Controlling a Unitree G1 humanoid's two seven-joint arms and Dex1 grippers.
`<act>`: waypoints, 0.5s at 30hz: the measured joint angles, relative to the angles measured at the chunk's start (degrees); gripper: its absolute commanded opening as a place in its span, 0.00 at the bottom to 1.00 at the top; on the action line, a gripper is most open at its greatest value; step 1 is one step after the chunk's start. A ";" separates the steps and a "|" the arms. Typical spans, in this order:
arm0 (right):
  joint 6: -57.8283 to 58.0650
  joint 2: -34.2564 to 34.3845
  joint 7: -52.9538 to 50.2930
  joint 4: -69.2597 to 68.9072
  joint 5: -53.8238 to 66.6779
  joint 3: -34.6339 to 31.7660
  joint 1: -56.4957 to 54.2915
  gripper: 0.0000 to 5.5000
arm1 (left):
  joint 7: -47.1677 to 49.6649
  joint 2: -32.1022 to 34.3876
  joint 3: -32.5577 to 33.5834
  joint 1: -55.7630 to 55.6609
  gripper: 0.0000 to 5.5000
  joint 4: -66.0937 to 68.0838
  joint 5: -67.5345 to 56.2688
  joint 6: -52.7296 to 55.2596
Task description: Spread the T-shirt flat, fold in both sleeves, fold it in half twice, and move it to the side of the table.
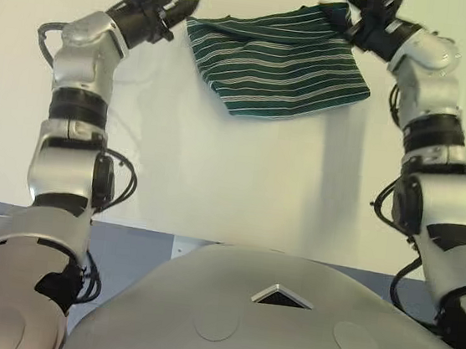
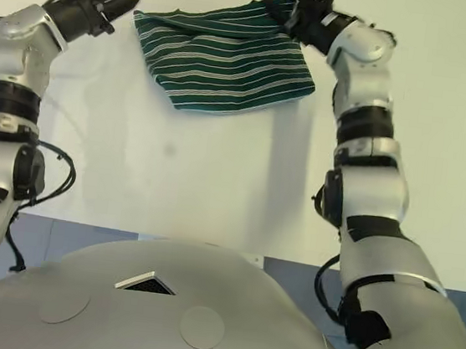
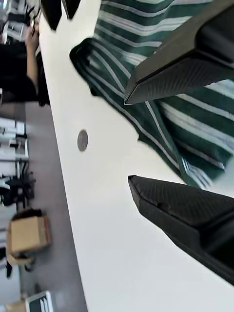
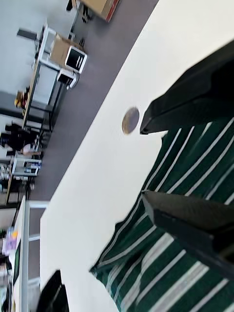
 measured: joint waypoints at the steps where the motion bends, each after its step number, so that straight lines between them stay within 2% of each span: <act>1: 0.60 -0.32 0.76 -1.23 -2.32 2.10 0.69 0.39 | -1.45 -0.67 -4.20 2.57 0.59 -6.46 2.28 -1.03; 3: 3.37 -1.39 4.28 -3.32 -4.35 4.98 1.25 0.39 | -3.30 -1.76 -11.40 4.50 0.67 -12.03 7.76 -3.07; 5: 6.61 -1.70 7.48 -4.97 -5.06 6.94 2.21 0.39 | -3.72 -0.12 -17.43 5.59 0.72 -11.50 15.83 -6.24; 7: 9.55 -0.13 5.92 -1.05 -6.09 6.84 1.57 0.39 | -4.74 2.24 -20.08 6.13 0.80 -11.55 19.67 -8.84; 11: 19.07 4.58 -2.37 15.99 -0.48 -2.84 -7.90 0.39 | -10.42 3.85 -24.12 6.58 0.93 -15.75 20.72 -9.30; 13: 17.28 5.38 -9.21 22.66 -0.83 -4.92 -12.04 0.39 | -11.64 4.12 -25.14 6.55 0.98 -17.21 20.74 -9.12; 15: 11.43 6.21 -14.78 26.16 -1.76 -6.74 -14.56 0.39 | -12.50 4.01 -25.50 7.62 0.98 -19.63 20.60 -7.93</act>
